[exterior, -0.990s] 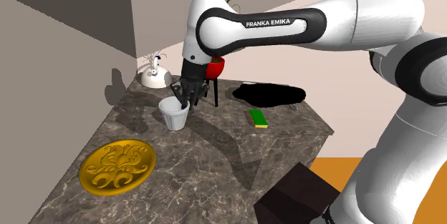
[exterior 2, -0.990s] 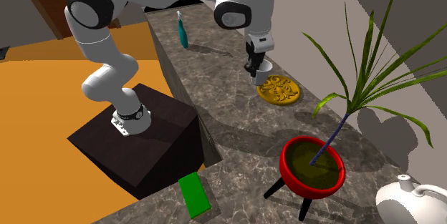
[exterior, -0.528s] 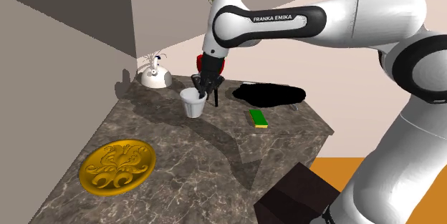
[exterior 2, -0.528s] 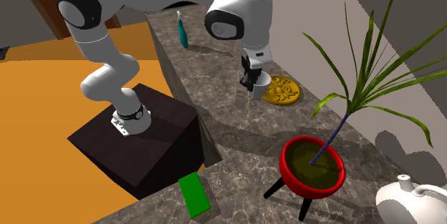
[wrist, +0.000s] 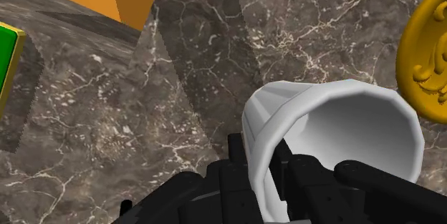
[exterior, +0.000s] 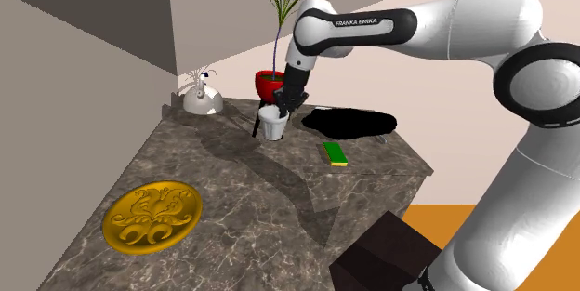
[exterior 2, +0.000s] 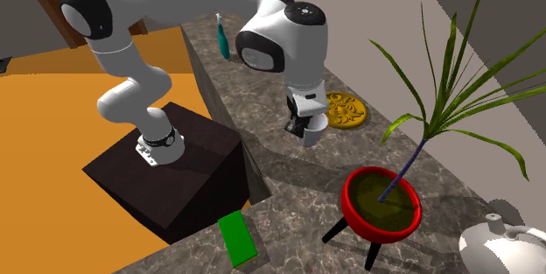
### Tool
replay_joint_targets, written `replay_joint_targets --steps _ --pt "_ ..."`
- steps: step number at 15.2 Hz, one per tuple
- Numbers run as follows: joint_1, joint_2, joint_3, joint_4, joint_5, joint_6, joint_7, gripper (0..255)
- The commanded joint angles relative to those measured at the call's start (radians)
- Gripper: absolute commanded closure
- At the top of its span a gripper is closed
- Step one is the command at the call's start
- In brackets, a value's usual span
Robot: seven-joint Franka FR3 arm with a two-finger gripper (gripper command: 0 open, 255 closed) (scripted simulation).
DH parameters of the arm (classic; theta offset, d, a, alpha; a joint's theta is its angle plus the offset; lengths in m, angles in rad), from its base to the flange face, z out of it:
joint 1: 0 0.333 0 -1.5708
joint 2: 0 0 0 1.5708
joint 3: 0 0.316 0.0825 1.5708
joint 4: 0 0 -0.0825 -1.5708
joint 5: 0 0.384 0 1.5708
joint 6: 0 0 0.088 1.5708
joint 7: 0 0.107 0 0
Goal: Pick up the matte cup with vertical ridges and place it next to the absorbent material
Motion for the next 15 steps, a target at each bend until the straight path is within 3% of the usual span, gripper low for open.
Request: replay_joint_targets --steps 1,15 --pt "-0.022 0.013 -0.020 0.022 0.000 -0.013 -0.043 255" --pt "-0.177 0.203 -0.138 0.272 0.002 -0.108 -0.306 255"
